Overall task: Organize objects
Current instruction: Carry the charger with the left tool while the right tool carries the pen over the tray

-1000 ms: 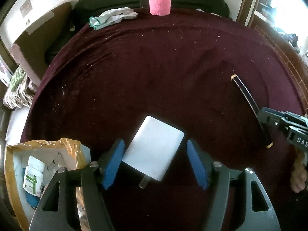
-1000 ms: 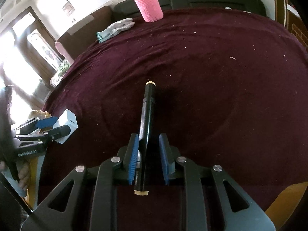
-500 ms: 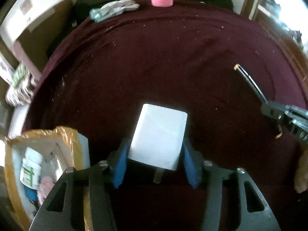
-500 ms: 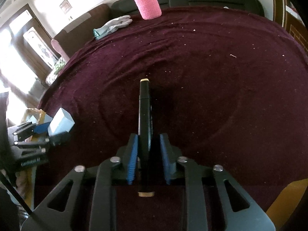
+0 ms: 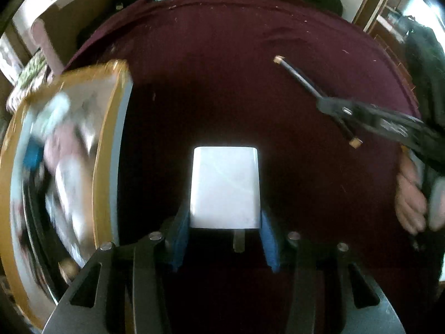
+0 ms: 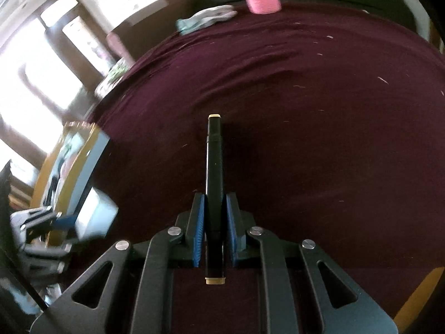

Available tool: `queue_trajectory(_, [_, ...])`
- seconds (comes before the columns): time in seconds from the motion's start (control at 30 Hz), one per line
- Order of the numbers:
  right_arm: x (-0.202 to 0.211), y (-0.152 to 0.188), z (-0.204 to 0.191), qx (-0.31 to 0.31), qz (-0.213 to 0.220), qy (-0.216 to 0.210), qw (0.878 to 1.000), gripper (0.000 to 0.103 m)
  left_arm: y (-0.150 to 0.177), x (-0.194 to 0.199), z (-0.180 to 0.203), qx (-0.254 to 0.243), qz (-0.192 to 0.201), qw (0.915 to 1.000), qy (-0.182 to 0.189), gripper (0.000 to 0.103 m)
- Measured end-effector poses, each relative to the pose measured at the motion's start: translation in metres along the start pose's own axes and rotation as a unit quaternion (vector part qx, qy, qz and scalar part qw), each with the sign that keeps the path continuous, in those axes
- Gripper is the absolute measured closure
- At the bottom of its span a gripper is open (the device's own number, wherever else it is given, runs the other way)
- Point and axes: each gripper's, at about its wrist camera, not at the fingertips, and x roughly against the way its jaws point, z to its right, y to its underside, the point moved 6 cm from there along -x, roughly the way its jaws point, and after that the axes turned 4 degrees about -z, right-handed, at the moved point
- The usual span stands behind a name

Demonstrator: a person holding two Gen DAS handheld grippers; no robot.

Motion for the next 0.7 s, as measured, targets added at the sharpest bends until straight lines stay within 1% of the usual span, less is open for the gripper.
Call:
queue_trajectory(0.07, [-0.003,0.004,-0.010,0.018,-0.004,-0.006,1.000,0.091,0.020,0.010,0.000,0.009,0.011,0.9998,0.012,0.063])
queue_trajectory(0.17, [-0.006,0.009,-0.023,0.038,-0.009,-0.020,0.999,0.091,0.038,0.021,-0.003,0.025,0.026,0.9990,0.026,0.063])
queue_trajectory(0.23, [-0.007,0.012,-0.032,0.049,-0.008,-0.027,0.998,0.091,0.047,0.027,-0.006,0.022,0.036,0.9987,0.029,0.063])
queue_trajectory(0.37, [-0.008,0.019,-0.049,0.069,-0.015,-0.036,0.997,0.091,0.060,0.030,-0.007,0.021,0.037,0.9987,0.026,0.063])
queue_trajectory(0.47, [-0.005,0.032,-0.068,0.089,-0.020,-0.042,0.995,0.090,0.069,0.038,-0.009,0.025,0.046,0.9977,0.045,0.063])
queue_trajectory(0.6, [0.015,0.054,-0.090,0.086,-0.009,-0.044,0.995,0.090,0.076,0.040,-0.015,0.027,0.050,0.9967,0.057,0.063])
queue_trajectory(0.63, [0.021,0.061,-0.094,0.081,-0.006,-0.037,0.996,0.090,0.079,0.040,-0.017,0.026,0.052,0.9967,0.056,0.063])
queue_trajectory(0.7, [0.030,0.075,-0.101,0.059,0.003,-0.037,0.998,0.090,0.085,0.040,-0.016,0.022,0.059,0.9969,0.047,0.063])
